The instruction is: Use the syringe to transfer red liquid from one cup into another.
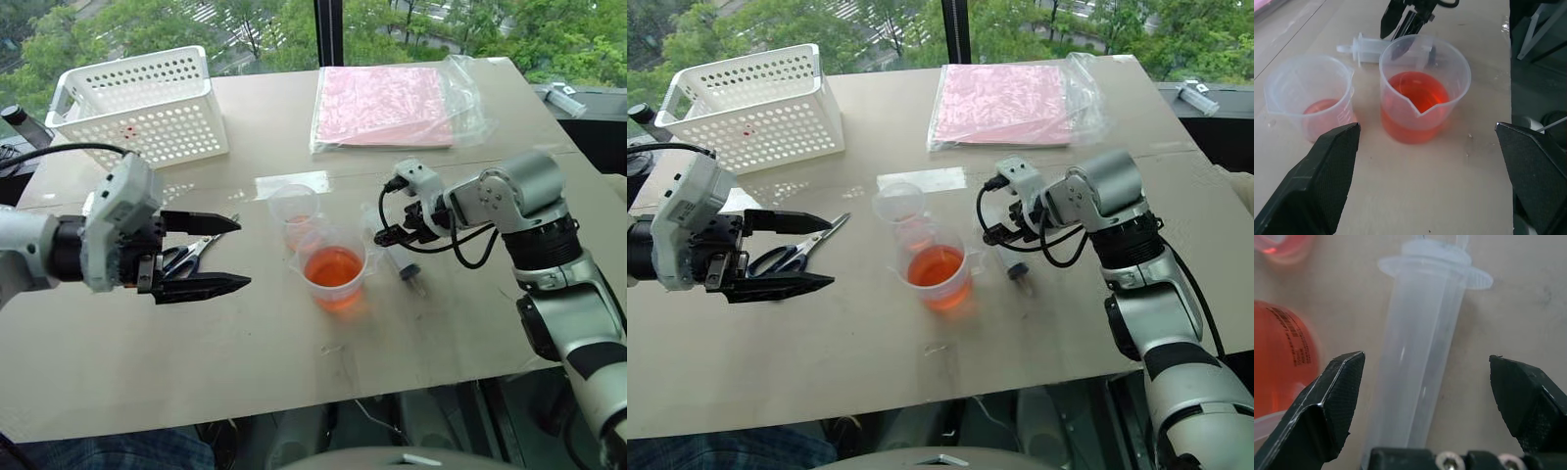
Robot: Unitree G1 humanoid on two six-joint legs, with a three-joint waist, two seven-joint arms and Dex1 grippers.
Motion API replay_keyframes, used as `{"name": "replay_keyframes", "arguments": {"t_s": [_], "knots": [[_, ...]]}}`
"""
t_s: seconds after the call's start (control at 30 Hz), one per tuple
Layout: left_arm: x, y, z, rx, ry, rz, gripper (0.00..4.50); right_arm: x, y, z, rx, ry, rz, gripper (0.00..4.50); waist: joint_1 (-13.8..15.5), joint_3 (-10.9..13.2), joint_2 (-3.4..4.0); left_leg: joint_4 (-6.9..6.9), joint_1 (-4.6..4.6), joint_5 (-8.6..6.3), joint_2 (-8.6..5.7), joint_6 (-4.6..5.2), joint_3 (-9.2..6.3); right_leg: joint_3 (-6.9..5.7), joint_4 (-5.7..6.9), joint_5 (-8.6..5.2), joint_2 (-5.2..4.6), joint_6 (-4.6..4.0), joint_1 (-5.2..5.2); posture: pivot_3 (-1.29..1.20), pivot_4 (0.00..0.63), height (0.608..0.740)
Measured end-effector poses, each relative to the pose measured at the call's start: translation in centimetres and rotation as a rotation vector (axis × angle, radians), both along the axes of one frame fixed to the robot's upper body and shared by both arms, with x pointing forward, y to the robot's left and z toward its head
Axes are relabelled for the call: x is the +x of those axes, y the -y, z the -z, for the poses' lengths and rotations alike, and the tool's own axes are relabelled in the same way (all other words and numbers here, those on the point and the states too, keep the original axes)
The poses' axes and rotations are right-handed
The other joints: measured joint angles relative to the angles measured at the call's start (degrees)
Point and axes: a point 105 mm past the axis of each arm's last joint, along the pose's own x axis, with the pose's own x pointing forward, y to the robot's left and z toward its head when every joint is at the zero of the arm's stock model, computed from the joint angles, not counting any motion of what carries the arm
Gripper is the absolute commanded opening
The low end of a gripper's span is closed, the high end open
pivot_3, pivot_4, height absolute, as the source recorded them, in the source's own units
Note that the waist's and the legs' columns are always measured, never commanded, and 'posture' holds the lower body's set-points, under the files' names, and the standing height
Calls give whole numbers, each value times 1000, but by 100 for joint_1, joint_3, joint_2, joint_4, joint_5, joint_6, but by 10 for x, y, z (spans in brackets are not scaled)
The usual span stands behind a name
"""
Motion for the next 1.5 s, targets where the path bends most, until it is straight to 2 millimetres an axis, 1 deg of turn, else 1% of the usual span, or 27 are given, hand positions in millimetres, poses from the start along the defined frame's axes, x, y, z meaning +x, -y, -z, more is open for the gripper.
{"name": "replay_keyframes", "arguments": {"t_s": [0.13, 0.17, 0.23, 0.33, 0.4, 0.53, 0.73, 0.77, 0.8, 0.83, 0.9, 0.93, 1.07, 1.17, 1.2, 1.27, 1.33, 1.37, 1.43, 1.5], "knots": [[3, 0, -1, 6, 12, 3, 4500, 7, -16, -12, -20, 21, 1, 4367, -103, 0, 0, -1, -1, 3, 1, -4, 1, 2, 10, 0, 2, 0, -8, 0, 150, 740], [4, 0, -1, 9, 23, 1, 4500, 8, -17, -12, -23, 22, 3, 4367, -105, -1, 0, -1, -1, 3, 1, -4, 1, 2, 10, 0, 2, 0, -8, 0, 150, 740], [13, -2, -3, 32, 95, -20, 4500, 9, -21, -9, -36, 12, 13, 4367, -103, -1, 0, 0, -2, 3, 1, -4, 1, 1, 10, 1, 2, 0, -7, 0, 150, 740], [22, -4, -7, 46, 158, -51, 4500, 9, -25, -1, -48, -13, 15, 4367, -105, -1, 0, 3, -5, 3, 0, -4, 1, 0, 11, 1, 2, 0, -9, 0, 150, 740], [26, -3, -12, 42, 183, -60, 4500, 9, -28, -2, -55, -12, 14, 4367, -114, -2, -1, 5, -5, 3, 0, -4, 1, 1, 15, 1, 2, 0, -11, 0, 150, 740], [28, -2, -21, 39, 218, -67, 4500, 16, -33, -1, -69, 22, 21, 4367, -143, -4, -3, 9, -3, 4, 0, -5, 10, 6, 34, 1, 2, 1, -18, 0, 150, 740], [27, -1, -18, 8, 177, -74, 4500, 23, -42, 3, -105, 67, 7, 4367, -187, -6, -6, 29, 4, 15, 0, -20, 22, 21, 91, 3, 4, -2, -33, 0, 150, 740], [27, -2, -17, 8, 175, -75, 4500, 24, -44, 3, -111, 68, 3, 3861, -197, -6, -6, 29, 6, 17, 0, -23, 22, 22, 94, 6, 5, -7, -33, 0, 150, 740], [27, -2, -16, 5, 172, -76, 4500, 25, -44, 4, -119, 71, 1, 3565, -200, -6, -6, 29, 7, 20, 0, -26, 22, 22, 97, 9, 6, -11, -33, 0, 150, 740], [28, -2, -15, 2, 169, -77, 4500, 26, -44, 5, -124, 74, 2, 3104, -200, -6, -6, 29, 7, 22, 1, -28, 20, 20, 98, 10, 7, -13, -34, 0, 150, 740], [28, -2, -15, 1, 169, -83, 4500, 27, -44, 5, -130, 74, 6, 1942, -204, -6, -6, 29, 7, 22, 2, -28, 20, 20, 100, 11, 8, -14, -36, 0, 150, 740], [28, -2, -14, 2, 169, -85, 4500, 27, -44, 4, -133, 75, 7, 1566, -210, -6, -6, 29, 6, 22, 2, -29, 20, 20, 100, 11, 8, -13, -37, 0, 150, 740], [29, -4, -8, -6, 148, -96, 4500, 29, -46, 3, -133, 79, 6, 1538, -253, -6, -6, 26, 3, 22, 2, -29, 20, 21, 96, 11, 7, -14, -41, 0, 150, 740], [29, -3, -6, -12, 145, -97, 4500, 32, -45, 1, -113, 68, 26, 1538, -251, -6, -5, 26, 2, 22, 2, -29, 19, 21, 97, 11, 7, -14, -41, 0, 150, 740], [29, -3, -6, -13, 145, -98, 4500, 34, -45, -2, -91, 73, 39, 1538, -250, -6, -5, 26, 2, 22, 2, -29, 19, 21, 97, 11, 7, -14, -42, 0, 150, 740], [30, -2, -7, -25, 152, -98, 4500, 42, -46, -19, -28, 117, 49, 1538, -247, -5, -4, 26, 0, 22, 1, -29, 19, 21, 97, 11, 7, -14, -44, 0, 150, 740], [31, -1, -10, -46, 165, -101, 4500, 49, -51, -49, 55, 200, 39, 1538, -253, -5, -4, 25, -1, 22, 2, -29, 19, 20, 97, 11, 8, -14, -45, 0, 150, 740], [32, 1, -14, -72, 171, -94, 4500, 53, -54, -69, 121, 257, 36, 1538, -253, -5, -4, 23, -1, 22, 2, -29, 19, 20, 96, 11, 8, -14, -46, 0, 150, 740], [32, 3, -17, -97, 174, -92, 4500, 56, -53, -87, 178, 308, 35, 1538, -250, -6, -5, 22, -1, 22, 2, -29, 18, 18, 95, 11, 7, -13, -45, 0, 150, 740], [35, 4, -23, -149, 178, -96, 4500, 58, -48, -104, 272, 351, 44, 1538, -225, -6, -5, 23, -4, 22, 1, -29, 16, 15, 94, 11, 6, -13, -45, 0, 150, 740]]}}
